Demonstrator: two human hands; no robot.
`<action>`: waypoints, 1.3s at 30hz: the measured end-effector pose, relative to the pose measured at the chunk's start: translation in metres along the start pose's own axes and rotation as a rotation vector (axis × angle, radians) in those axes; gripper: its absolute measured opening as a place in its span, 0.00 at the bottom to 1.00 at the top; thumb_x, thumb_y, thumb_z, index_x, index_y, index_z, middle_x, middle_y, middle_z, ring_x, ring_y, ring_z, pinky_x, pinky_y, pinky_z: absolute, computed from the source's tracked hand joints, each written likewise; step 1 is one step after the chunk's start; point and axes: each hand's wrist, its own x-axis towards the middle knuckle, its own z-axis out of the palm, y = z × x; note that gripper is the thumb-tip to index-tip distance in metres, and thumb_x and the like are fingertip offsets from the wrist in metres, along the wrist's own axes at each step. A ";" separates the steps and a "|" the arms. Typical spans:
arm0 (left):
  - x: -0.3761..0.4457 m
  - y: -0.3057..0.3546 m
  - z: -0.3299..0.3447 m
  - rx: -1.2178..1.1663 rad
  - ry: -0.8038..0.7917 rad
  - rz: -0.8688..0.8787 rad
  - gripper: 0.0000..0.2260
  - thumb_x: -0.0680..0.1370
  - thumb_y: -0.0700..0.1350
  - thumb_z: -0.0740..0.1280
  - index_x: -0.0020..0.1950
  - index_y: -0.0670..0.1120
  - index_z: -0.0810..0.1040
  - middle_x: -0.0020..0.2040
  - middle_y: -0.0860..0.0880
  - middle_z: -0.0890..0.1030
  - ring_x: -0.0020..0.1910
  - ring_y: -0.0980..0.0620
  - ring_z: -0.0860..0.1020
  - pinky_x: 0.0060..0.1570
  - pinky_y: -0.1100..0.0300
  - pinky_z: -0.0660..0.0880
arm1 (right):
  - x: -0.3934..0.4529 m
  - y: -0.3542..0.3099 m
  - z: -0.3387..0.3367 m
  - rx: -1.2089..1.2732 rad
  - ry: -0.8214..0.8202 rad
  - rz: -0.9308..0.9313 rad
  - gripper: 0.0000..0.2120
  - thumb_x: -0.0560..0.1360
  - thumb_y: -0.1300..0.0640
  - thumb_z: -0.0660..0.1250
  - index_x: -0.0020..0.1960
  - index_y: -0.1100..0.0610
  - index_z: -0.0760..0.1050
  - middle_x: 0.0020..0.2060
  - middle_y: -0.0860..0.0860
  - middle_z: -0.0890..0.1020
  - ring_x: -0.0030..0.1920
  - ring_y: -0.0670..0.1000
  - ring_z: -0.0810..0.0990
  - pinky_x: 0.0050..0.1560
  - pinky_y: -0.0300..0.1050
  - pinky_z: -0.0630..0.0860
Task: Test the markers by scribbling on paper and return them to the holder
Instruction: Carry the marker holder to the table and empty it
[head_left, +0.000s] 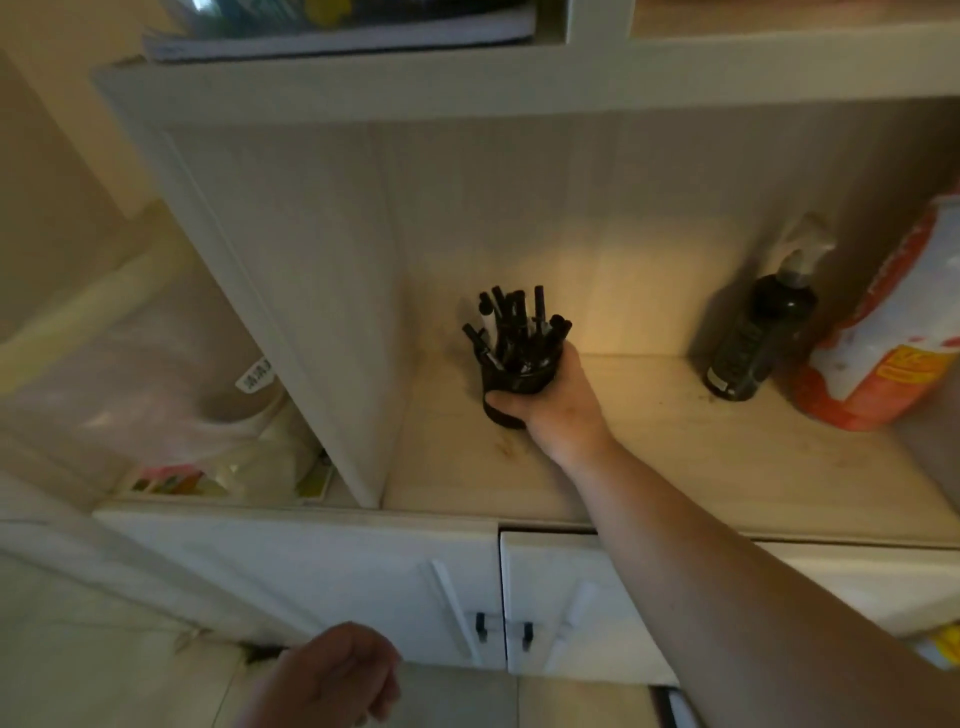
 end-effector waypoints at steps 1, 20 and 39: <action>0.001 -0.001 -0.001 -0.003 0.026 0.006 0.13 0.78 0.36 0.64 0.37 0.47 0.80 0.35 0.48 0.84 0.33 0.57 0.80 0.38 0.63 0.77 | 0.000 -0.002 0.001 -0.018 0.011 0.009 0.38 0.61 0.60 0.83 0.66 0.52 0.70 0.56 0.44 0.80 0.55 0.44 0.78 0.53 0.35 0.73; 0.097 -0.049 -0.063 0.203 -0.549 0.249 0.10 0.76 0.39 0.68 0.39 0.53 0.82 0.39 0.48 0.85 0.39 0.55 0.82 0.45 0.61 0.77 | -0.248 -0.029 0.058 -0.007 0.492 0.306 0.29 0.60 0.55 0.83 0.56 0.37 0.77 0.49 0.25 0.80 0.52 0.26 0.76 0.43 0.22 0.72; -0.025 -0.112 0.022 0.735 -1.311 0.588 0.09 0.76 0.34 0.65 0.43 0.45 0.82 0.37 0.45 0.85 0.38 0.47 0.83 0.45 0.49 0.77 | -0.542 -0.029 0.281 0.219 1.577 0.640 0.26 0.65 0.66 0.80 0.58 0.49 0.79 0.48 0.40 0.86 0.48 0.34 0.82 0.44 0.30 0.78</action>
